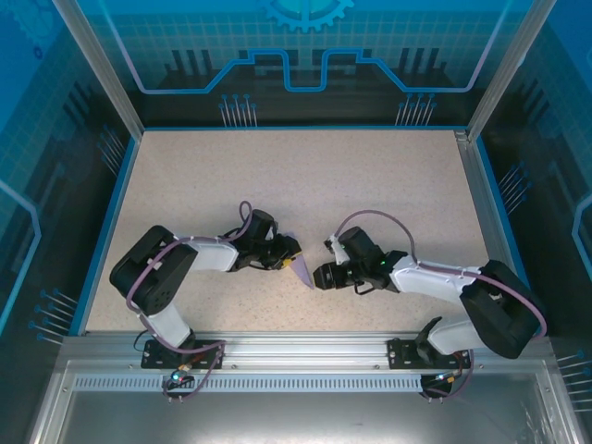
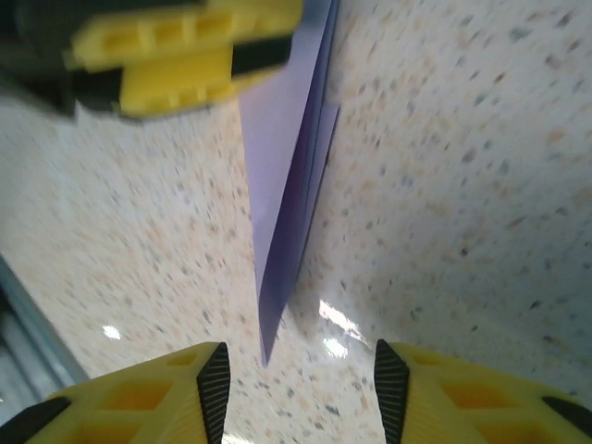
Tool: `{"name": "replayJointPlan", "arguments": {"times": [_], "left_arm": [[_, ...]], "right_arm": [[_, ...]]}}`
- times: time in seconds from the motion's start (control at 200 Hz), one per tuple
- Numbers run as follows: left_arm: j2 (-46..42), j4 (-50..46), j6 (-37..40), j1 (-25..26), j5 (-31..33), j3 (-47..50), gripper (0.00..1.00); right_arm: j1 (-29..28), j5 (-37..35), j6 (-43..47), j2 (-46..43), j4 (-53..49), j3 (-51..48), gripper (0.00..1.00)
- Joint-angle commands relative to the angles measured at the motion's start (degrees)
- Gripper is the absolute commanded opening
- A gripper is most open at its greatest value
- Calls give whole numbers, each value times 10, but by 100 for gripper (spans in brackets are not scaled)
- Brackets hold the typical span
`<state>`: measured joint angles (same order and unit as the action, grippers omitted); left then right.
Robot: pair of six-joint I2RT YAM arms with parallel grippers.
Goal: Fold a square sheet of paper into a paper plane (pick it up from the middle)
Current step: Perform the fifth fold on the wing at the bottom-center of the table.
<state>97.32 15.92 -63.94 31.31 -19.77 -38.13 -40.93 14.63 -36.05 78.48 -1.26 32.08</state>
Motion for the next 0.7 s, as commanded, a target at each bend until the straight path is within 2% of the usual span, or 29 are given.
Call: {"name": "replayJointPlan", "arguments": {"times": [0.0,0.12,0.19,0.32,0.39,0.52,0.695], "left_arm": [[-11,-37,21,2,11,9,36],[-9,-39,23,2,11,8,36],[-8,-40,24,3,11,6,36],[-7,-41,25,3,11,6,36],[-7,-42,26,3,10,6,36],[-11,-44,26,3,12,10,36],[-14,-45,26,3,13,11,36]], "right_arm": [[24,94,-65,16,49,16,45],[29,119,-81,59,68,36,40],[29,121,-83,85,53,51,33],[26,128,-94,117,76,53,32],[23,133,-96,130,77,57,27],[22,130,-94,146,75,59,27],[20,145,-100,164,106,56,20]]}}
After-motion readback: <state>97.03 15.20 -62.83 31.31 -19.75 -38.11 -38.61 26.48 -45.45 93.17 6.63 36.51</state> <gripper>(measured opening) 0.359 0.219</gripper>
